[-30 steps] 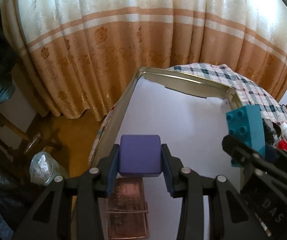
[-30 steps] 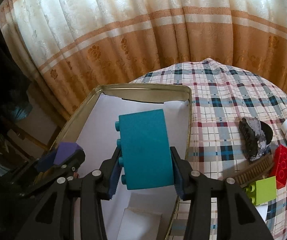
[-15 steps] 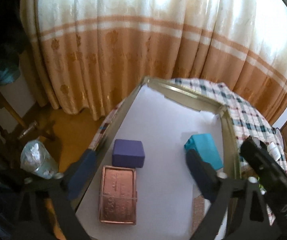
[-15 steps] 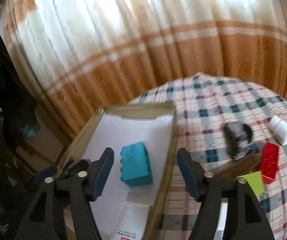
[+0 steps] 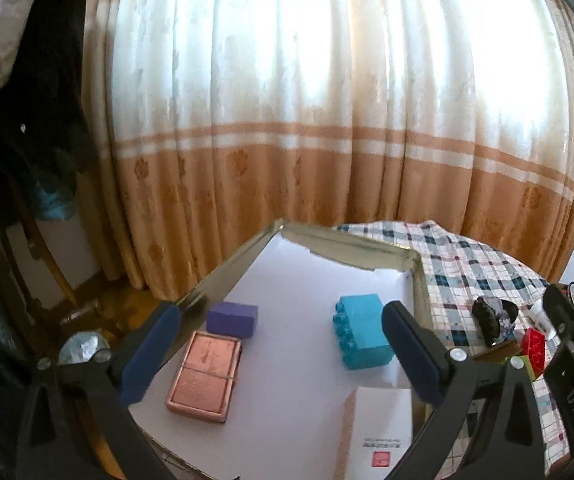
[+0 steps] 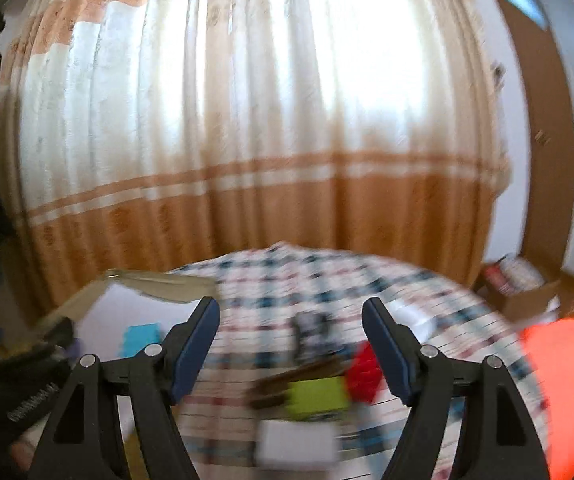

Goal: Organize rigid objects
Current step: 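Lift both open grippers away from the tray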

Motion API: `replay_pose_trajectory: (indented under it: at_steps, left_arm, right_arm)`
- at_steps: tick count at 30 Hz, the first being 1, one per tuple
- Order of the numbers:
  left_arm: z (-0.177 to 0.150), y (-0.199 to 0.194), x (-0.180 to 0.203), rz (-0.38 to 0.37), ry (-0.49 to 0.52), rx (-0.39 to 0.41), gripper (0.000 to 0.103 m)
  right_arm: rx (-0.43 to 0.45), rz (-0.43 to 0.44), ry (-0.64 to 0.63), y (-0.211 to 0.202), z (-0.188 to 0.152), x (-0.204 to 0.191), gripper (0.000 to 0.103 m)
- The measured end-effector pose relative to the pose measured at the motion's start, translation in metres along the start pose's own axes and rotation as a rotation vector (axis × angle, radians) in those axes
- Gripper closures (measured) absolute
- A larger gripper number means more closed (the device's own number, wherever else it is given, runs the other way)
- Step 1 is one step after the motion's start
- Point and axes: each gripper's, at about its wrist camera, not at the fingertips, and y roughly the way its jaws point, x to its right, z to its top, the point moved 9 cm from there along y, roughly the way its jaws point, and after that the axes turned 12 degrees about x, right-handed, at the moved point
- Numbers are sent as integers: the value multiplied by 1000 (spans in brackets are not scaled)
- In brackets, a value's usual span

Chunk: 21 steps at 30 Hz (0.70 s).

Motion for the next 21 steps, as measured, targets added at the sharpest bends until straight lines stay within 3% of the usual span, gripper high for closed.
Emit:
replay_pose_trajectory:
  at_steps: [4,6,9,13,16,21]
  left_arm:
    - [6,-8,3,22,-3,66,1]
    - [9,-14,4,24,-1,94,1]
    - [10,-18,9,14,3,106,1]
    - [3,-21,19,-23,-2,87,1]
    - [-8,-19,21,-70,-89,26,1]
    - [-15,-19,25,-84,-124,-2,1]
  right_arm:
    - [76,-44,-47,-14,11,9,26]
    - [103,-47,-71,-19,14,9,19]
    - [142,-74,-71,-28,21,16,16]
    - [88,-83,-52,-28,14,27,15]
    - [104,-108,-3,-31,16,38,11]
    - [97,-135,33,-33,14,48,11]
